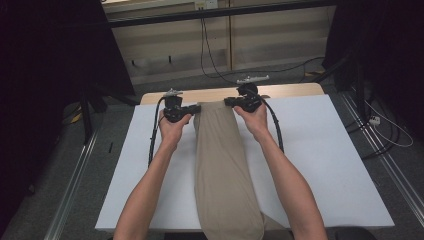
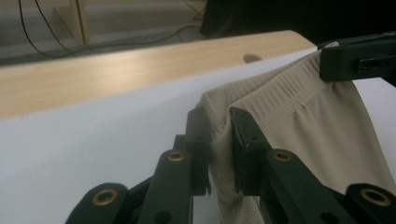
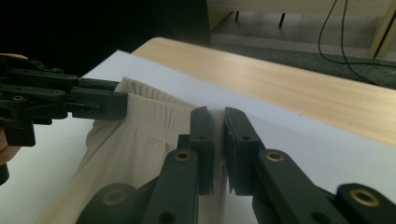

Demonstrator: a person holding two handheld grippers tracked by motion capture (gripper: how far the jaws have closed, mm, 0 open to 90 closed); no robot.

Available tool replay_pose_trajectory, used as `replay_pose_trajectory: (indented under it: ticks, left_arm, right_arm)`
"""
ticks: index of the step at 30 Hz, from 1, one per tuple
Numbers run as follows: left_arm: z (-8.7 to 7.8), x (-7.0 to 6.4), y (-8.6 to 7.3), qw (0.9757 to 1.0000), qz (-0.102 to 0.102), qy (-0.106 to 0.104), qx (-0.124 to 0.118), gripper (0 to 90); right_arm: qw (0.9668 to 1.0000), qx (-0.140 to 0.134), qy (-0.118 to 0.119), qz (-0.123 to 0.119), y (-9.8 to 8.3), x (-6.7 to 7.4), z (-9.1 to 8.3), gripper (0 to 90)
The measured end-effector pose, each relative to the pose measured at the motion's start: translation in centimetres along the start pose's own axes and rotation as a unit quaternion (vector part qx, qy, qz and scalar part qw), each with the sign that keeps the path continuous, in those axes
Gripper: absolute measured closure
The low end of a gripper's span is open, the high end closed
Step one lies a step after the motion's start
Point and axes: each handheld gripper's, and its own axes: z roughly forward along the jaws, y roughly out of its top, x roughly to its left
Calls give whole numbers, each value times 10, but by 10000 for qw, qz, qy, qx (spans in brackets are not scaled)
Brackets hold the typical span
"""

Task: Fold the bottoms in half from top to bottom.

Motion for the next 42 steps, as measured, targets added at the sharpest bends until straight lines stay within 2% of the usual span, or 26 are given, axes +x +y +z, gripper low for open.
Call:
replay_pose_trajectory:
  ticks: [1,2,5,6,9,10,13,14,15,16,18,19,20,24,26,27,28,30,31,32,35,36,37,38,41,42]
  left_arm:
    - [0,0,0,10000,0,0,0,787]
    - [4,-3,7,10000,80,13,10,787]
    - [7,-5,12,10000,83,0,-48,786]
    - [9,-8,18,9999,144,8,-85,786]
    - [10,-10,24,9998,161,0,-130,786]
    - [10,-12,32,9996,199,37,-187,786]
    - [8,-13,41,9994,204,38,-265,785]
    - [7,-13,45,9993,215,44,-315,784]
    - [5,-13,49,9992,228,22,-335,784]
    - [2,-15,57,9987,226,0,-467,782]
    - [0,-16,61,9984,242,10,-502,782]
    - [-2,-17,65,9981,283,7,-541,782]
    - [-4,-18,70,9979,283,19,-584,780]
    - [-14,-23,88,9959,356,-38,-828,775]
    - [-18,-27,90,9954,475,-65,-829,775]
    - [-20,-31,88,9956,572,-114,-739,775]
    - [-20,-31,88,9956,572,-114,-739,775]
    - [-24,-37,82,9954,702,-206,-617,775]
    - [-24,-37,82,9954,702,-206,-617,775]
    - [-27,-42,79,9950,792,-262,-543,775]
    - [-31,-48,75,9945,906,-228,-470,777]
    - [-36,-50,70,9940,917,-328,-488,776]
    - [-36,-50,70,9940,917,-328,-488,776]
    - [-39,-51,67,9935,959,-369,-481,776]
    - [-47,-57,60,9919,1088,-489,-433,775]
    - [-53,-63,55,9911,1120,-560,-459,775]
  right_arm:
    - [10000,0,0,0,0,0,0,830]
    - [10000,-46,-30,40,5,-4,-5,829]
    - [9999,-119,-60,49,8,-7,-9,829]
    - [9998,-131,-144,59,11,-10,-12,829]
    - [9996,-181,-190,108,15,-13,-14,829]
    - [9993,-247,-208,178,19,-16,-16,829]
    - [9991,-328,-223,167,26,-17,-18,829]
    - [9989,-399,-204,129,34,-16,-23,829]
    - [9989,-399,-204,129,34,-16,-23,829]
    - [9986,-476,-230,32,44,-14,-29,829]
    - [9984,-501,-260,-31,55,-12,-34,829]
    - [9984,-501,-260,-31,55,-12,-34,829]
    - [9980,-564,-280,-76,66,-10,-40,829]
    - [9969,-714,-285,-181,85,-6,-53,829]
    - [9967,-726,-305,-196,86,-5,-55,829]
    - [9970,-686,-273,-215,83,-5,-59,829]
    - [9970,-686,-273,-215,83,-5,-59,829]
    - [9975,-646,-213,-200,73,-6,-64,829]
    - [9975,-646,-213,-200,73,-6,-64,829]
    - [9980,-597,-193,-116,66,-7,-66,830]
    - [9983,-551,-190,-49,58,-6,-67,830]
    - [9983,-583,-81,-25,52,-5,-72,831]
    - [9983,-583,-81,-25,52,-5,-72,831]
    - [9981,-615,100,-8,46,-4,-78,831]
    - [9979,-622,194,-69,39,1,-86,831]
    - [9976,-638,242,-125,34,5,-94,831]
